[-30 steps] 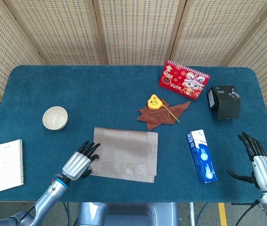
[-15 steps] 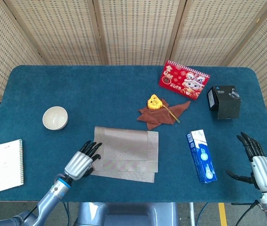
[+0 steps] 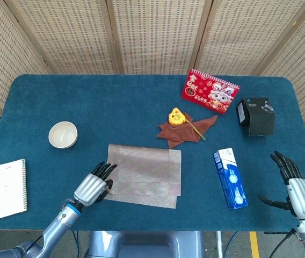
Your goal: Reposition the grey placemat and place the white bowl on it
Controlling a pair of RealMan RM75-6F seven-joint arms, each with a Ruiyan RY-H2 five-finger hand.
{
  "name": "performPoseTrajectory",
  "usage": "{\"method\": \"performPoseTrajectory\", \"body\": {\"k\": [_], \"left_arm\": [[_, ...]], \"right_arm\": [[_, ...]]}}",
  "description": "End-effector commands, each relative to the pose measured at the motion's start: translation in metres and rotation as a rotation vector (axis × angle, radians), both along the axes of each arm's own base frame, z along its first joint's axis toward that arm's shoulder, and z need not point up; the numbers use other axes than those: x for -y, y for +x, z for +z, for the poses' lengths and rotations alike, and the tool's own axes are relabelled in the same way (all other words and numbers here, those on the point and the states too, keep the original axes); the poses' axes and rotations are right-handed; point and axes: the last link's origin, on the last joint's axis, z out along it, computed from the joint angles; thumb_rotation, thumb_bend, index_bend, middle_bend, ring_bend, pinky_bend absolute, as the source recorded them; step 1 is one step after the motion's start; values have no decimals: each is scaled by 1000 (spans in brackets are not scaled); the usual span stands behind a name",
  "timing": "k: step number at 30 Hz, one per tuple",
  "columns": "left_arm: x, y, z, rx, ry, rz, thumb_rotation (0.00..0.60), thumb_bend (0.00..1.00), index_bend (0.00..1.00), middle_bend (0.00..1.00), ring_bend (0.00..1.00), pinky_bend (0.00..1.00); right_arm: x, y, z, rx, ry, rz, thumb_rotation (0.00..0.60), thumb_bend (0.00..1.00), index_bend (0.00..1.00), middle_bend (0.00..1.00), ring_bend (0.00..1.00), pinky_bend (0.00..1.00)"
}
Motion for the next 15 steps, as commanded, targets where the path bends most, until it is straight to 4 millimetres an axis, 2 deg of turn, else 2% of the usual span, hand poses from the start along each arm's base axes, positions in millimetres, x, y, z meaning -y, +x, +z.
{"method": "performPoseTrajectory", "body": {"k": [1, 5, 12, 15], "left_arm": [[0, -1, 1, -2, 1, 2, 600, 463, 512, 0, 0, 0], [-1, -1, 2, -2, 4, 4, 600, 537, 526, 0, 0, 0], [-3, 1, 5, 9, 12, 3, 600, 544, 551, 0, 0, 0], [-6, 9, 12, 37, 31, -6, 600, 537, 552, 0, 0, 0]], "right_arm": [[0, 0, 0, 1, 0, 1, 600, 81, 14, 0, 0, 0], [0, 0, 0, 1, 1, 0, 600, 80, 14, 0, 0, 0], [0, 1, 1, 5, -1, 3, 600, 80, 14, 0, 0, 0], [-1, 1, 1, 6, -1, 5, 600, 80, 14, 0, 0, 0]]}}
